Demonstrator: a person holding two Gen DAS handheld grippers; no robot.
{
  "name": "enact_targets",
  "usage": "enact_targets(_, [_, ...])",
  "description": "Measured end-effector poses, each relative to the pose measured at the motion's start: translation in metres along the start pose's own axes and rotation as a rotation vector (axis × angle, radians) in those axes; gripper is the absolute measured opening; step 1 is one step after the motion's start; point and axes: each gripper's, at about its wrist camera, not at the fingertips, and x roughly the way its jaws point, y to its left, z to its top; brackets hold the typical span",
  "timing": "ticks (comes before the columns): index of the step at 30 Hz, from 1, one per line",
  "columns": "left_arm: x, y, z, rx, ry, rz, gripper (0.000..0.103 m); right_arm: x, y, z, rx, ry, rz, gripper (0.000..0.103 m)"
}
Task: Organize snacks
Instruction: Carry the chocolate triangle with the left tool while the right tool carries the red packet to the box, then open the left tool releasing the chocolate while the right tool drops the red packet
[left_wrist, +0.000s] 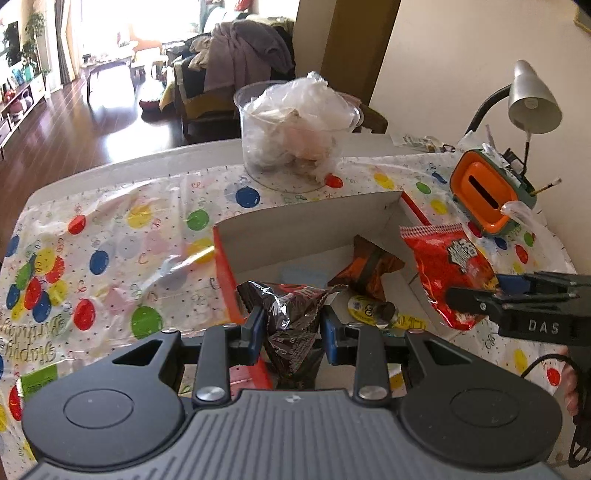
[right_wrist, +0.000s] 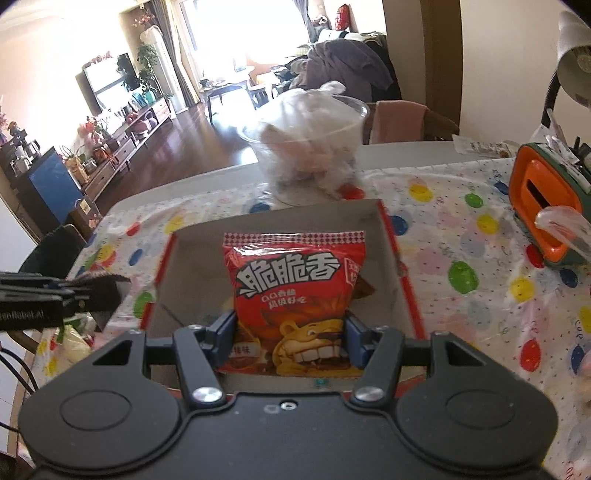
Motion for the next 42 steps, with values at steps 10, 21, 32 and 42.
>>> enact_targets(10, [0.056, -0.018, 0.027, -0.022, 0.085, 0.058, 0.031, 0.035, -0.026, 0.005, -0.108, 0.082, -0.003, 0.058])
enact_targets(21, [0.109, -0.025, 0.052, -0.002, 0.195, 0.111, 0.031, 0.077, -0.012, 0.011, -0.227, 0.192, 0.039, 0.058])
enact_targets(32, [0.156, -0.025, 0.064, 0.019, 0.358, 0.074, 0.031, 0.104, -0.014, 0.015, -0.264, 0.258, 0.017, 0.058])
enact_targets(42, [0.168, -0.019, 0.062, 0.019, 0.408, 0.095, 0.031, 0.11, -0.015, 0.014, -0.246, 0.266, 0.027, 0.06])
